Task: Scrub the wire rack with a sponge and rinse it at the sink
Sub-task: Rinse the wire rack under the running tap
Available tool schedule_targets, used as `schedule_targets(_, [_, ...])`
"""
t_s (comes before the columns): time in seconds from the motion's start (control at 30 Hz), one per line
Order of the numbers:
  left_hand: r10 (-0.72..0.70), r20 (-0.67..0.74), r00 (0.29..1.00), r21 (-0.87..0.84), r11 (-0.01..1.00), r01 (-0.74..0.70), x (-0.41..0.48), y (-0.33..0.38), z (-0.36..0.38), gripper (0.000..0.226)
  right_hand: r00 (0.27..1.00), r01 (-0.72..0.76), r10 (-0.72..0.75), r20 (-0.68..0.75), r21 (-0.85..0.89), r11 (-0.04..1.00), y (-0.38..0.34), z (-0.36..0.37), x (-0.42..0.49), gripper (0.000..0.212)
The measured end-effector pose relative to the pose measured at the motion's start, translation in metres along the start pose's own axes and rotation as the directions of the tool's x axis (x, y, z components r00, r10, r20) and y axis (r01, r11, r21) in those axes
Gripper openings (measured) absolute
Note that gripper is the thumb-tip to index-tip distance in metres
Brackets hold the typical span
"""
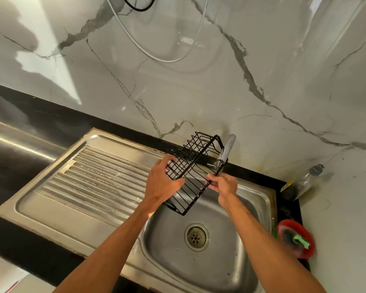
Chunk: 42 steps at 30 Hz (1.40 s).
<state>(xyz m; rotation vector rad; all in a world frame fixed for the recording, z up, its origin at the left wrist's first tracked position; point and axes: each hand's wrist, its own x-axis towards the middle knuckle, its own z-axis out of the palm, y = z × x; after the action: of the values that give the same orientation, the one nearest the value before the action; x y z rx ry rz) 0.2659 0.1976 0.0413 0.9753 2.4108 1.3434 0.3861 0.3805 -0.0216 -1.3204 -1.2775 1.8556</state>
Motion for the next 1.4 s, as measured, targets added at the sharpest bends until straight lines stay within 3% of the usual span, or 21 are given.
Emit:
schedule_targets(0.13, [-0.021, -0.031, 0.999, 0.013, 1.000, 0.021, -0.002, 0.002, 0.008, 0.067, 0.985, -0.044, 0.065, 0.157, -0.133, 0.990, 0.014, 0.006, -0.018, 0.028])
schedule_targets(0.27, [-0.044, -0.065, 0.997, 0.007, 0.999, 0.044, -0.003, 0.009, 0.011, 0.068, 1.000, -0.013, 0.013, 0.012, 0.028, 1.000, 0.008, 0.007, -0.016, 0.022])
schedule_targets(0.4, [-0.072, -0.107, 0.992, 0.030, 0.997, 0.076, -0.001, 0.014, 0.011, 0.068, 0.986, -0.015, 0.042, 0.161, -0.164, 0.986, 0.003, 0.009, -0.018, 0.022])
schedule_targets(0.53, [-0.091, -0.152, 0.984, 0.014, 0.995, 0.095, -0.002, 0.018, 0.014, 0.069, 0.998, 0.027, -0.023, 0.063, -0.064, 0.998, -0.008, 0.005, -0.012, 0.021])
schedule_targets(0.67, [-0.105, -0.171, 0.980, 0.024, 0.994, 0.110, -0.004, 0.022, 0.022, 0.070, 0.984, 0.029, 0.006, 0.176, -0.200, 0.979, -0.005, 0.004, -0.016, 0.022])
schedule_targets(0.77, [-0.106, -0.166, 0.980, -0.001, 0.994, 0.108, -0.006, 0.028, 0.027, 0.070, 0.997, 0.061, -0.057, 0.053, -0.080, 0.995, -0.010, 0.000, -0.012, 0.020])
schedule_targets(0.93, [-0.121, -0.176, 0.977, 0.020, 0.992, 0.126, -0.007, 0.034, 0.037, 0.071, 0.980, 0.045, 0.013, 0.201, -0.280, 0.959, -0.012, -0.008, -0.014, 0.027])
schedule_targets(1.03, [-0.122, -0.191, 0.974, -0.021, 0.992, 0.121, -0.009, 0.039, 0.041, 0.072, 0.993, 0.098, -0.081, 0.090, -0.209, 0.973, -0.015, -0.012, -0.009, 0.022])
schedule_targets(1.2, [-0.125, -0.220, 0.967, 0.005, 0.992, 0.130, -0.005, 0.044, 0.044, 0.074, 0.977, 0.059, 0.004, 0.212, -0.292, 0.954, -0.003, -0.011, -0.016, 0.025])
schedule_targets(1.3, [-0.133, -0.219, 0.967, -0.021, 0.991, 0.131, -0.004, 0.042, 0.042, 0.072, 0.992, 0.099, -0.084, 0.097, -0.168, 0.981, -0.009, -0.014, -0.010, 0.020])
schedule_targets(1.4, [-0.145, -0.229, 0.963, -0.022, 0.989, 0.143, -0.003, 0.040, 0.043, 0.073, 0.972, 0.109, -0.044, 0.231, -0.278, 0.954, -0.009, -0.011, -0.016, 0.019])
